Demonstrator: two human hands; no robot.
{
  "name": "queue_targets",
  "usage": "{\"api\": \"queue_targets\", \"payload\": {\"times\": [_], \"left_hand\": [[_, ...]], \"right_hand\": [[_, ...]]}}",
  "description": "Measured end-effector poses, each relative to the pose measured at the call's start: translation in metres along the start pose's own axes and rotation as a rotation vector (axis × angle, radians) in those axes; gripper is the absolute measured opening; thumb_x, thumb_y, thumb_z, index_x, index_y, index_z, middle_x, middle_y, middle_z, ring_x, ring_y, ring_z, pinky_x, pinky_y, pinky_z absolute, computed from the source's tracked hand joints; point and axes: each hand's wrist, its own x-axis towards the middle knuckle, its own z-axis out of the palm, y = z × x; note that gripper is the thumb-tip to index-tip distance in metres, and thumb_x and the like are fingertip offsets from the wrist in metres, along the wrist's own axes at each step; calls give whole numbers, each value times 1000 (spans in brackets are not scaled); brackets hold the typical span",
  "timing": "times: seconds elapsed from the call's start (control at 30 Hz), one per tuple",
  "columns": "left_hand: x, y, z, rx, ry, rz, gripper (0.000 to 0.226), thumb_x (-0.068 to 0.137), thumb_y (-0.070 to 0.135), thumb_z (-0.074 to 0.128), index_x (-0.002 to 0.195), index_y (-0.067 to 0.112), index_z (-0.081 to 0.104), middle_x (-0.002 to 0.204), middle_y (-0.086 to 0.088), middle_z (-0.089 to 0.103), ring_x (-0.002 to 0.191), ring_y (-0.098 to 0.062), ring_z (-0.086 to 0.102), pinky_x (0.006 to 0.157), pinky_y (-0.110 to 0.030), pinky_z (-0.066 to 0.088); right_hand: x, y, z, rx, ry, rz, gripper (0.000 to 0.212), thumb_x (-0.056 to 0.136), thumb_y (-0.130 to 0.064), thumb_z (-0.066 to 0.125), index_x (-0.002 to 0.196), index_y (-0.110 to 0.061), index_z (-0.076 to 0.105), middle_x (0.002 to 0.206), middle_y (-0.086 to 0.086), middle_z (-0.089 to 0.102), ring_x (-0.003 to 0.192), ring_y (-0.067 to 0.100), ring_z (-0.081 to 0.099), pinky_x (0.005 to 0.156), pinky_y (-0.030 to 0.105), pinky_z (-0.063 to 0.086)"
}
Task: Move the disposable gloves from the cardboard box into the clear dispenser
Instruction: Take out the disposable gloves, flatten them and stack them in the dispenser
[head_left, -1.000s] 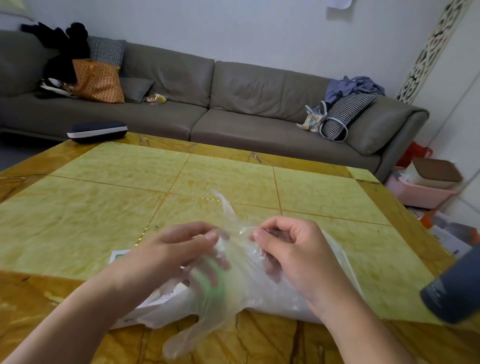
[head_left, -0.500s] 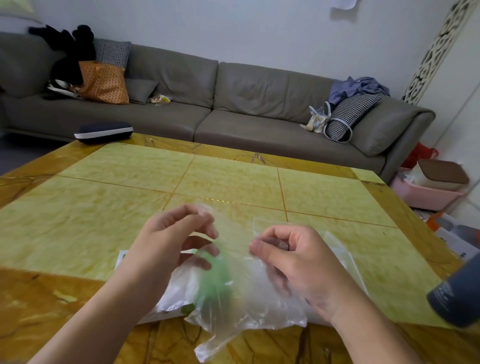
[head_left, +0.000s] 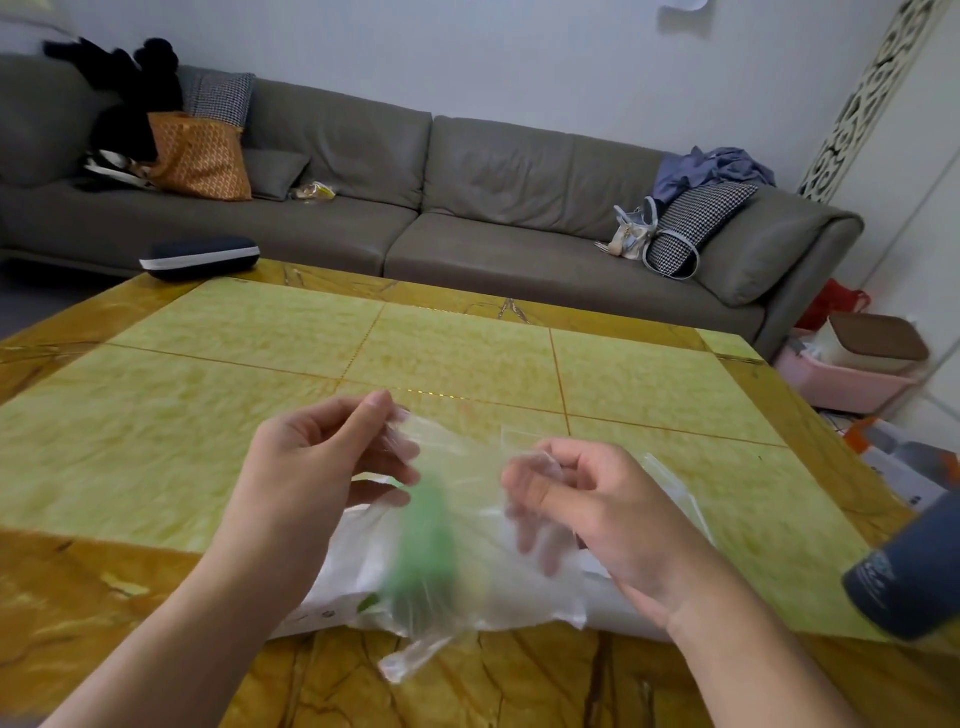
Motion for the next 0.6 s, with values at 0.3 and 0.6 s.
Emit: {"api": "queue_targets", "payload": {"times": [0.3,0.6], "left_hand": [[0,-2,4,87,-27,-10,38,99,42,56,110,10,73,96,-11,79,90,-27,77,89,-46,58],[-4,-10,13,463,-232,-12,15,96,20,71,88,9,76,78,-8,76,66,-21,68,66,-32,58]], "right_hand": [[5,5,-8,36,236,-24,17,106,-5,57,96,7,63,66,12,59,52,24,53,46,33,46],[1,6,-17,44,202,122,33,98,-28,71,102,5,66,72,14,65,56,27,60,46,31,47]]}}
